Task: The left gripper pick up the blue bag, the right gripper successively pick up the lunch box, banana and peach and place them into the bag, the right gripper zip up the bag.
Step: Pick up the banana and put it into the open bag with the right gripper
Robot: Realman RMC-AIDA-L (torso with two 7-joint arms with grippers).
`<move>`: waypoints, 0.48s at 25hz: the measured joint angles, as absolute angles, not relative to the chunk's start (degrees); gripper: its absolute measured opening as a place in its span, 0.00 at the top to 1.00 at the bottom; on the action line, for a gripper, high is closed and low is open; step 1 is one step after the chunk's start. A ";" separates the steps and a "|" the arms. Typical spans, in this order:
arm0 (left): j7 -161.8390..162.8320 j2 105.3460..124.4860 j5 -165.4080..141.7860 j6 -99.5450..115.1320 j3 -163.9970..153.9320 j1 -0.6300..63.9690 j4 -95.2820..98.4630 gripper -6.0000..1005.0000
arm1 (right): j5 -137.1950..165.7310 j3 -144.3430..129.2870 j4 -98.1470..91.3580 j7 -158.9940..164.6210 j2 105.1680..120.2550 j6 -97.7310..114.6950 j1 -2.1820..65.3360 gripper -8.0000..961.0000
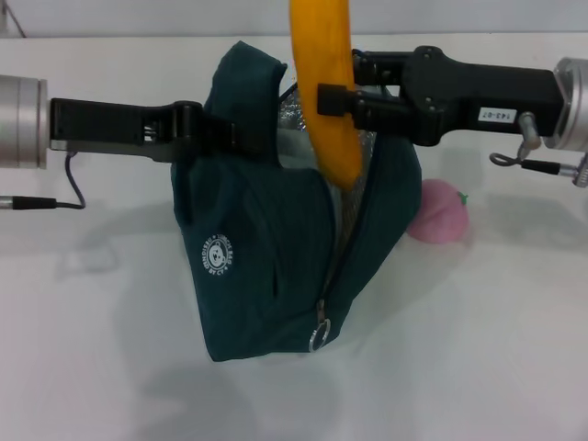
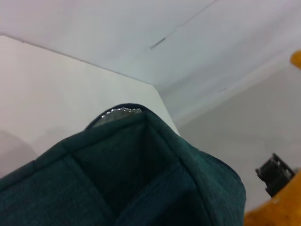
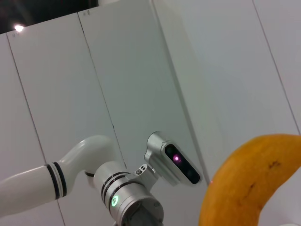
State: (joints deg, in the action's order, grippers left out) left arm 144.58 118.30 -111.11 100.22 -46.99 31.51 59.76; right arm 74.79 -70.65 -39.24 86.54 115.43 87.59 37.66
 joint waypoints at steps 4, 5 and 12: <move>144.58 118.27 -111.21 100.19 -45.98 31.16 59.76 0.96 | 74.77 -70.67 -39.25 86.53 115.39 88.17 36.86 0.53; 144.58 118.27 -111.18 100.19 -45.95 31.09 59.76 0.96 | 74.77 -70.69 -39.08 86.51 115.41 88.27 36.80 0.53; 144.54 118.30 -111.17 100.22 -45.95 31.02 59.76 0.96 | 74.89 -71.21 -38.42 84.48 115.76 88.86 36.45 0.52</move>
